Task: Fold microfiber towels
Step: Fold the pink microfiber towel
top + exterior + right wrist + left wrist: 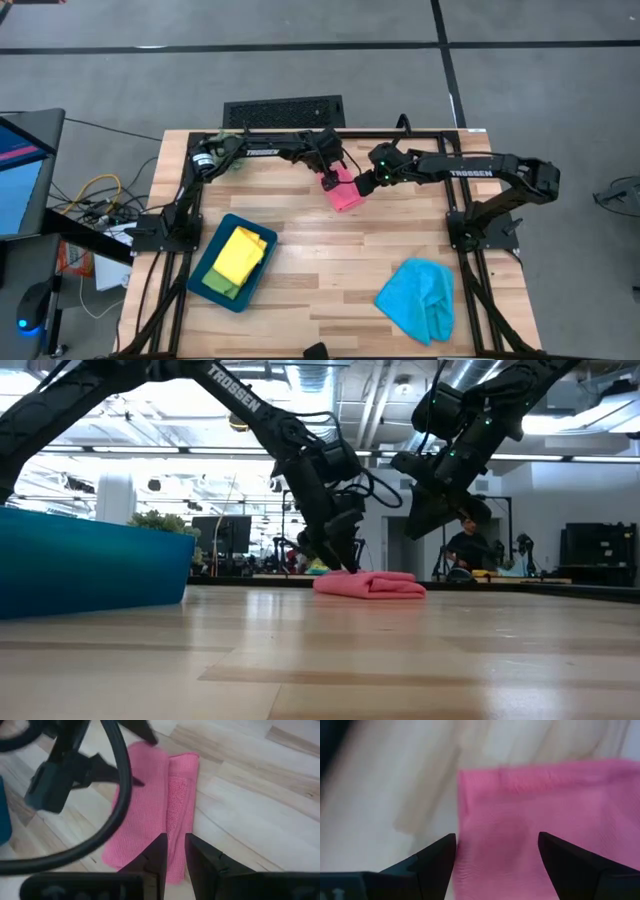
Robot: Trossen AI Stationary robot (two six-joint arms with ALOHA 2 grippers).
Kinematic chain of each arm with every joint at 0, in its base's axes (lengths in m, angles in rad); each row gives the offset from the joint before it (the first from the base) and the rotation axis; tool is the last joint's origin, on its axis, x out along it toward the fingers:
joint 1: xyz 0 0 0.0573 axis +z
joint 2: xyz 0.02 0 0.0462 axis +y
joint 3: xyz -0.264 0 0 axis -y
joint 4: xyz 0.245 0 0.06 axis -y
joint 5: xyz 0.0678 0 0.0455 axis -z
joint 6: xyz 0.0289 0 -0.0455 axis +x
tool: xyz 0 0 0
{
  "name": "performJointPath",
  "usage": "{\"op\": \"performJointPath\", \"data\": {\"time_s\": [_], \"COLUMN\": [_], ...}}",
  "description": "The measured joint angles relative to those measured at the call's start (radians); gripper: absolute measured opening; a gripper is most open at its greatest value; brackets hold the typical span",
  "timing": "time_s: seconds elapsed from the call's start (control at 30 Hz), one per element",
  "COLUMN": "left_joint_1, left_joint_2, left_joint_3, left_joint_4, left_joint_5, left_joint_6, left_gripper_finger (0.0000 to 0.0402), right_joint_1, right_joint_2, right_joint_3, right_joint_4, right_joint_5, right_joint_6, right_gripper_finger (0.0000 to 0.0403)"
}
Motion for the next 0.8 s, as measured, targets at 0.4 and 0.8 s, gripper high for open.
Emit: {"op": "performJointPath", "data": {"time_s": [0.4,0.8], "left_joint_1": [0.016,-0.023], "left_joint_2": [-0.084,-0.209], "left_joint_3": [0.124,0.134], "left_joint_4": [-0.311,-0.438], "left_joint_5": [0.086,0.112], "left_joint_6": [-0.121,-0.224], "left_gripper_finger": [0.0264,0.0260], "right_joint_1": [0.124,0.181], "right_joint_2": [0.116,0.345], "right_joint_3": [0.000,0.006], "right_joint_4": [0.167,0.203], "right_joint_5": [-0.119,-0.112], "right_joint_6": [-0.118,-0.073], "right_gripper_finger": [0.0092,0.0092]}}
